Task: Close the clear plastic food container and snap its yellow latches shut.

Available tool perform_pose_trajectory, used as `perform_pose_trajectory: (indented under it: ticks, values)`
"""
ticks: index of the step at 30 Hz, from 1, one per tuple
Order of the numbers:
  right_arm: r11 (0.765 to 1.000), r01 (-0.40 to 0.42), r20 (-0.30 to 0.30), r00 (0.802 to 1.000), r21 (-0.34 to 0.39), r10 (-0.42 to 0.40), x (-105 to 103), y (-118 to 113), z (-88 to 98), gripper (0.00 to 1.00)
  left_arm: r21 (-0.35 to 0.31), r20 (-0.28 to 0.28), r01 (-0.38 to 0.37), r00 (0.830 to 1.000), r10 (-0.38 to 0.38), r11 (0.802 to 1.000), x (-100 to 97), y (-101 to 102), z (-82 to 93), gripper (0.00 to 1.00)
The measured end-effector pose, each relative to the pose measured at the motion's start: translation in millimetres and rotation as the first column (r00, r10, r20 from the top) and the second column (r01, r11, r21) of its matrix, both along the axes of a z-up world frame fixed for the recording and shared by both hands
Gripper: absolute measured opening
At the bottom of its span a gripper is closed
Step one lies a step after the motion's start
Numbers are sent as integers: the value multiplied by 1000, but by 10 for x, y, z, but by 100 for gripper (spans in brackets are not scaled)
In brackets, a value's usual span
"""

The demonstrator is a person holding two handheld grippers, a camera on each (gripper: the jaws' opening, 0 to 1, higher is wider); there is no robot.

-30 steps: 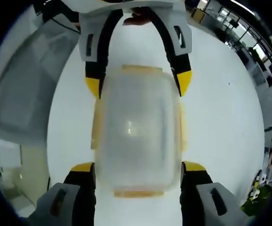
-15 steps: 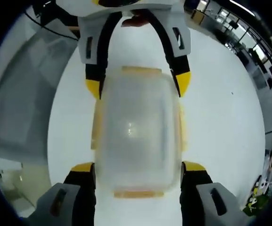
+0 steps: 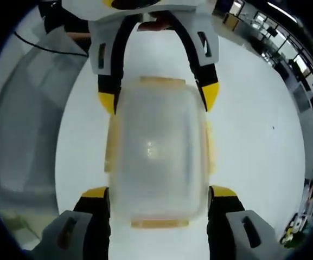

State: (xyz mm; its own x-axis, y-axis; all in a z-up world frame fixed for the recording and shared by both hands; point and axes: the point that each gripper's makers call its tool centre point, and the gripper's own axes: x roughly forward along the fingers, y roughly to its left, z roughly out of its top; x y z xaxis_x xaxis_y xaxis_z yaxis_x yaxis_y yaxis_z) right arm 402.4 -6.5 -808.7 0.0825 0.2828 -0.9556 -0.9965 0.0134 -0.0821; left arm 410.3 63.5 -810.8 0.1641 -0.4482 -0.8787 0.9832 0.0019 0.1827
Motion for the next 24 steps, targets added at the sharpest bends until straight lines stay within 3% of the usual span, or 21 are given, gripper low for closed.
perform_pose_trajectory:
  ticks: [11,24]
  values:
    - [1000,-8,-2,1000,11,8,-16,472,-2,73,3,1,-12,1000,12,1000,-20,494,-11,78]
    - [1000,-17,-2,1000,19,17,3,823,-9,73,20,1,-23,1000,23,1000,-18,835,-21,78]
